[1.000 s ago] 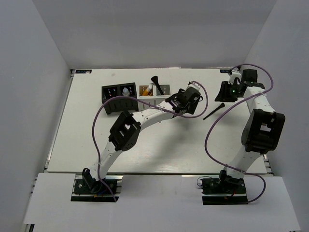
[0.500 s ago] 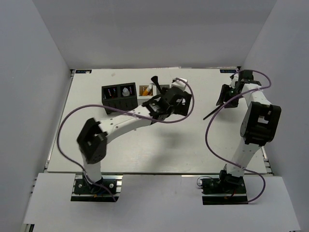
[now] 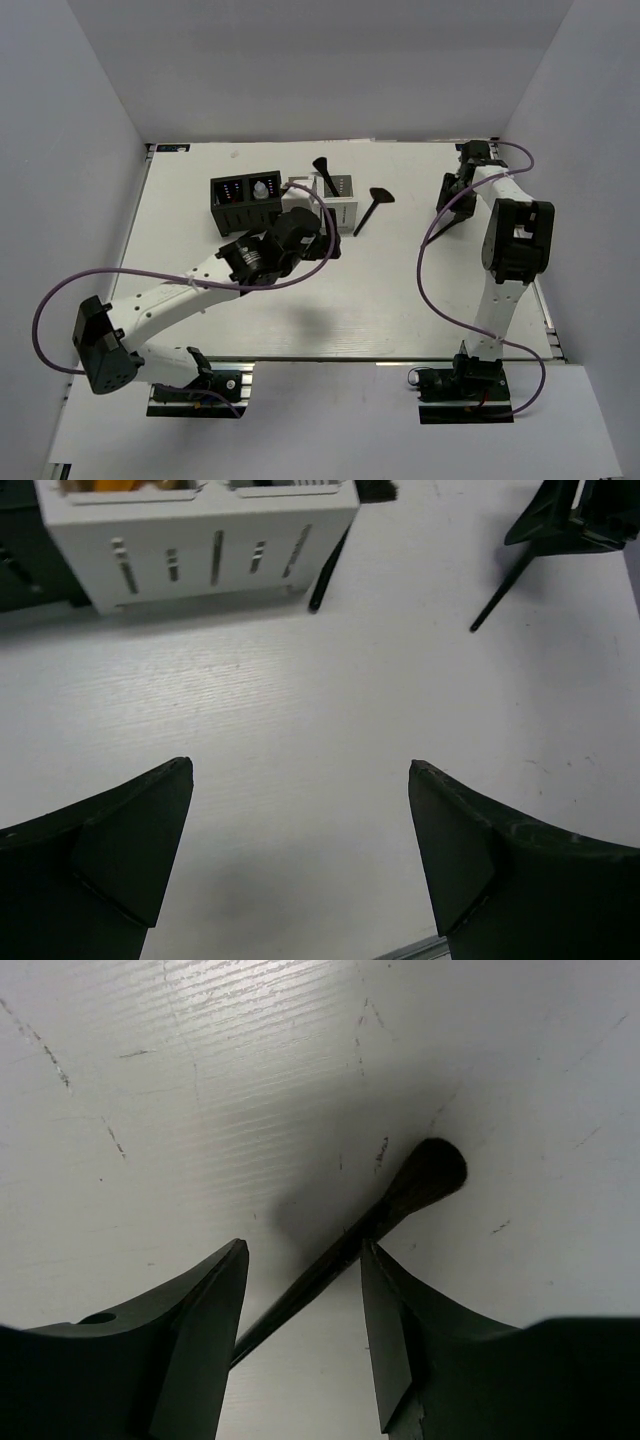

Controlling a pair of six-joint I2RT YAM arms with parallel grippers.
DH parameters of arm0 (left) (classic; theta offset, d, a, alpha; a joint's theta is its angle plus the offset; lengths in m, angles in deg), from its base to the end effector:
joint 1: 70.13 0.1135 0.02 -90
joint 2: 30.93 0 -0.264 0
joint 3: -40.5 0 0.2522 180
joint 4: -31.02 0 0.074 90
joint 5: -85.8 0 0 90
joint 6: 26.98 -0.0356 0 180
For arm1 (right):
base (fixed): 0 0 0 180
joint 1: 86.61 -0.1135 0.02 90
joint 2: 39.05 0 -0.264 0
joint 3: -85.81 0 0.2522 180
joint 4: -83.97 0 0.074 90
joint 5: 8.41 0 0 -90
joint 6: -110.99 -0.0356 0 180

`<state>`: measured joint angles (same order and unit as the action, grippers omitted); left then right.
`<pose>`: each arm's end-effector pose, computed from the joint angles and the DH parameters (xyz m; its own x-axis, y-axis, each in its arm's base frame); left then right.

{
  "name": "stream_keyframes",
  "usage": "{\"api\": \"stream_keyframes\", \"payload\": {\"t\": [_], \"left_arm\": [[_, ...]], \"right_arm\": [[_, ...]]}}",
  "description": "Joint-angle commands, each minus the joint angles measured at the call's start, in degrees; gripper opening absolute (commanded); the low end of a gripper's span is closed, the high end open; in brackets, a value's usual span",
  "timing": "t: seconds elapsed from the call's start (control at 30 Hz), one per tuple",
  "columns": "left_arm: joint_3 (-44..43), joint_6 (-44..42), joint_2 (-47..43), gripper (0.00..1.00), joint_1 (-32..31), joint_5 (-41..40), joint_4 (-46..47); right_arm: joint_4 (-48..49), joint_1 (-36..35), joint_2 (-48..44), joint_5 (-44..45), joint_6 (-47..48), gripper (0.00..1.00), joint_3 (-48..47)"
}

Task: Organize the makeup

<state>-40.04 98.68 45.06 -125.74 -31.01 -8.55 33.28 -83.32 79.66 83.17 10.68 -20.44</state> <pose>0.1794 -0.2336 0.3290 -0.5711 -0.0868 -0.8163 0.2399 0.9333 -0.2671 0.4418 -0.0264 0.1929 -0.8638 0.2289 -0.4488 0.2281 0.9720 0.0566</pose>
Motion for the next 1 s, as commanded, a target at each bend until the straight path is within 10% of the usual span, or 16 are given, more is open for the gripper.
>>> {"api": "stream_keyframes", "payload": {"t": [0.0,0.97], "left_arm": [[1.04,5.73,-5.22,0.98,-0.2,-4.65,-6.52],[3.5,16.54,-18.68,0.98,-0.2,-11.51,-21.48]], "right_arm": [[0.45,-1.0,0.64,4.92,-2.52,0.55,-1.21],[-0.07,-1.01,4.68,5.18,-5.6,0.39,3.54]]}}
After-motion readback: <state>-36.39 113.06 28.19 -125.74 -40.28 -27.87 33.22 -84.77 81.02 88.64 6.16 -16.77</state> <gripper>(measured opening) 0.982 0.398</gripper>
